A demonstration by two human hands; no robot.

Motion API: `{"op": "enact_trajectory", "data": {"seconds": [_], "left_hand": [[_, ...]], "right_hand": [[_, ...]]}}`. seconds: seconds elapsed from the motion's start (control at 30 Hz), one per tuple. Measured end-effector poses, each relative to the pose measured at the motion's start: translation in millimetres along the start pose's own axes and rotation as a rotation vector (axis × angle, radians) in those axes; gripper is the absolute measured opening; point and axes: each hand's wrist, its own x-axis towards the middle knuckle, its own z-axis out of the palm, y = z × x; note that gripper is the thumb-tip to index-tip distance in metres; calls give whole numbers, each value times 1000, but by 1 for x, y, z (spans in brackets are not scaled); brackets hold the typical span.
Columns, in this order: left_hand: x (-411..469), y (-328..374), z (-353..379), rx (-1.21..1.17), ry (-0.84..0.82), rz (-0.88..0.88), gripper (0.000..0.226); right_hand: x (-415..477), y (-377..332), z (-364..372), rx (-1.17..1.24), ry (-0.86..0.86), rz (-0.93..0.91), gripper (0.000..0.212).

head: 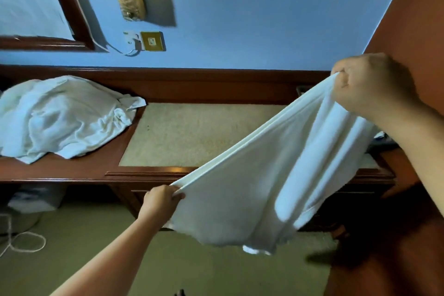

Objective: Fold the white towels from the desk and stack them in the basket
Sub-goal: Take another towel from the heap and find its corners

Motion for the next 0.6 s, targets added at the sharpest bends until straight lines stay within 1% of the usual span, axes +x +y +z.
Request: {"op": "enact_trajectory", "data": {"seconds": [0.07, 0.13, 0.2, 0.23, 0.3, 0.33, 0.4, 0.43, 0.5, 0.6], "left_hand": [[4, -33, -13, -21, 144, 2, 23], [-2, -60, -30, -108, 276, 23, 10], [-9, -79, -49, -200, 384, 17, 23], [-14, -87, -60, -246, 423, -16, 26], [-21, -101, -80, -256, 462, -72, 25], [-24, -108, -89, -239, 478, -85, 28], [-30, -116, -107, -200, 518, -78, 38], [-33, -117, -116, -177, 542, -59, 39], [-32, -120, -131, -121, 567, -12, 36], [-25, -118, -154, -41, 588, -36, 24]], "right_hand": [[-10, 5, 18, 10, -48, 22, 35], [-27, 14, 43, 38, -126, 33, 30], [-48, 30, 67, 75, -256, 40, 28], [-60, 36, 78, 90, -342, 28, 28], [-86, 42, 97, 100, -497, -27, 27], [-98, 41, 106, 103, -563, -71, 31], [-120, 36, 121, 68, -696, -145, 50], [-128, 35, 128, 48, -726, -167, 55], [-137, 43, 148, 42, -664, -194, 53], [-135, 62, 176, 86, -570, -178, 35]]}}
